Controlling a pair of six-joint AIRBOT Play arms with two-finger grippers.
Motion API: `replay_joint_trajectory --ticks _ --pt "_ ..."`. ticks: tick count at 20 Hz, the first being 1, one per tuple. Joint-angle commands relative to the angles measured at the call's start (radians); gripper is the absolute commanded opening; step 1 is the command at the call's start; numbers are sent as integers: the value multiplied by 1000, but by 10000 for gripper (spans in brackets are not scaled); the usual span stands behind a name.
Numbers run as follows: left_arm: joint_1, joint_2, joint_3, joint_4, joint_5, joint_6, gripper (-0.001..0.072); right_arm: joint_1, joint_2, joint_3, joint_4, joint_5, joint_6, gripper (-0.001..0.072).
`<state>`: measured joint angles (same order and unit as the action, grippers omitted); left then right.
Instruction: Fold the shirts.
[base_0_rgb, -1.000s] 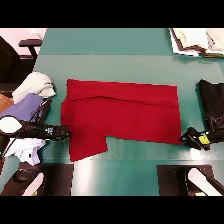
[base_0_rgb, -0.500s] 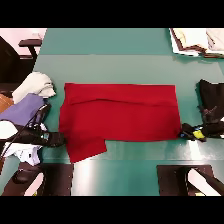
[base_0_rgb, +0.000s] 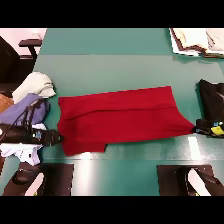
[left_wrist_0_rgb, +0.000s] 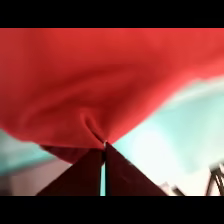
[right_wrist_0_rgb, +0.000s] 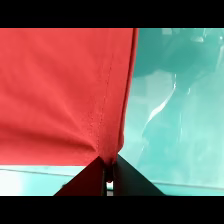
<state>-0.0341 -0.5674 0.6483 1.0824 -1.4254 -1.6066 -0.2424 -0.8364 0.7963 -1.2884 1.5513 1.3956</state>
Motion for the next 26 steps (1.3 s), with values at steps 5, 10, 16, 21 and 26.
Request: replay_joint_trajectory --ticks 5,10,16,21,26 --pt "0 -454 225 91 352 99 25 134 -375 312 -12 -129 2 21" --pt "0 -692 363 92 470 146 26 235 -695 600 74 -164 2 22" --pt "0 -724 394 88 516 143 417 225 -885 819 172 -119 -19 466" --pt "-1 -724 445 19 428 145 421 88 -886 777 173 -37 -63 502" --pt "-62 -725 445 -55 516 148 35 -64 -901 586 333 -127 -134 541"
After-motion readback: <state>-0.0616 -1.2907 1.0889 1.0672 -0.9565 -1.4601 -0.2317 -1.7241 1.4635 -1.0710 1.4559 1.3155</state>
